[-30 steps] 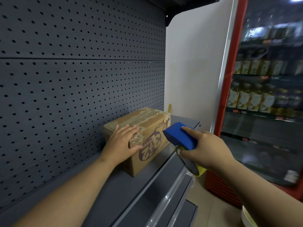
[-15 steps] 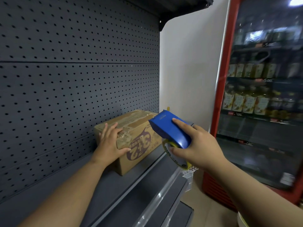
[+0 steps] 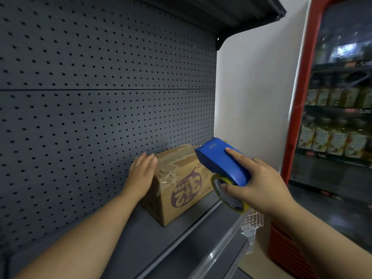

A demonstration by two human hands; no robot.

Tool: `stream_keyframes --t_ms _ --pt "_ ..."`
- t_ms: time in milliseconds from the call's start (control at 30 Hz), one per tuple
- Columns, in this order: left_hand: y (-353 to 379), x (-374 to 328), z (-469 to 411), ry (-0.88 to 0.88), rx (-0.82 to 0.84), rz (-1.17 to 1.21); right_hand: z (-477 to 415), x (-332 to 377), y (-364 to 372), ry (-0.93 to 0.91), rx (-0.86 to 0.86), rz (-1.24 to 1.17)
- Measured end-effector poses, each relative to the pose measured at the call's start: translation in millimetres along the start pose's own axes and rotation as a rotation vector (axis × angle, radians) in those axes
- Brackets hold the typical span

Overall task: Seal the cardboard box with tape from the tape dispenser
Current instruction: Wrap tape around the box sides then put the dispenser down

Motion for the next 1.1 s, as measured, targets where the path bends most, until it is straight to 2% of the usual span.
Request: stream_keyframes --t_ms 167,333,433,500,567,633,667,700,733,800,833,900,967,1100 --pt "-3.8 28.5 -36.4 -0.262 0.030 -0.182 -19.8 6.4 14.0 -0.056 0.045 -0.020" --pt "17.9 35.6 -47.3 -0.411 0.086 0.042 -40.0 0.7 24.7 -0.073 0.032 -0.049" --pt "24.2 38.5 -45.4 -0.420 0.077 0.143 -52.6 -5.3 30.8 -0.074 0.003 -0.080" --pt "24.0 40.3 -50.1 -0.456 0.111 0.147 -61.5 -8.5 35.1 -0.083 0.001 -0.097" --pt "19.7 41.6 -57.9 -0.520 0.144 -0.008 -71.4 -11.1 38.3 -0.096 -0.005 -0.108" --pt "14.1 21.9 -74.1 -0.315 0.106 -0.328 -82.4 -13.0 39.7 -0.096 -0.033 -0.127" --pt "15.1 3.7 -84.8 -0.177 0.082 -0.358 -87.9 -13.7 40.4 -0.096 -0.051 -0.136" --pt "19.4 -14.7 -93.8 -0.094 0.098 -0.292 -93.1 -13.8 41.4 -0.097 -0.067 -0.143" --pt "25.9 -29.0 -99.6 -0.142 0.162 -0.118 -97.8 -13.4 42.7 -0.101 -0.079 -0.148" --pt "50.8 -49.7 -104.0 -0.438 0.398 0.347 -106.3 -12.6 45.4 -0.112 -0.096 -0.153" --pt "62.7 -62.0 -102.1 -0.544 0.540 0.497 -109.8 -11.9 46.5 -0.118 -0.104 -0.151" --pt "78.0 -81.2 -105.5 -0.582 0.700 0.607 -115.9 -10.7 48.6 -0.135 -0.117 -0.134" --pt "85.0 -92.9 -114.8 -0.549 0.740 0.665 -121.2 -10.3 49.7 -0.148 -0.131 -0.111" --pt "83.8 -98.4 -136.9 -0.544 0.649 0.761 -128.3 -14.7 50.1 -0.146 -0.146 -0.069"
Point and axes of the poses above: each hand's wrist, its own z-axis away from the middle knuckle, its own y-axis out of the palm, x = y × z, the point moved 6 cm from there along -z, towards the middle knuckle, and after that the axes turned 10 degrees about -x, right-handed, at the moved point
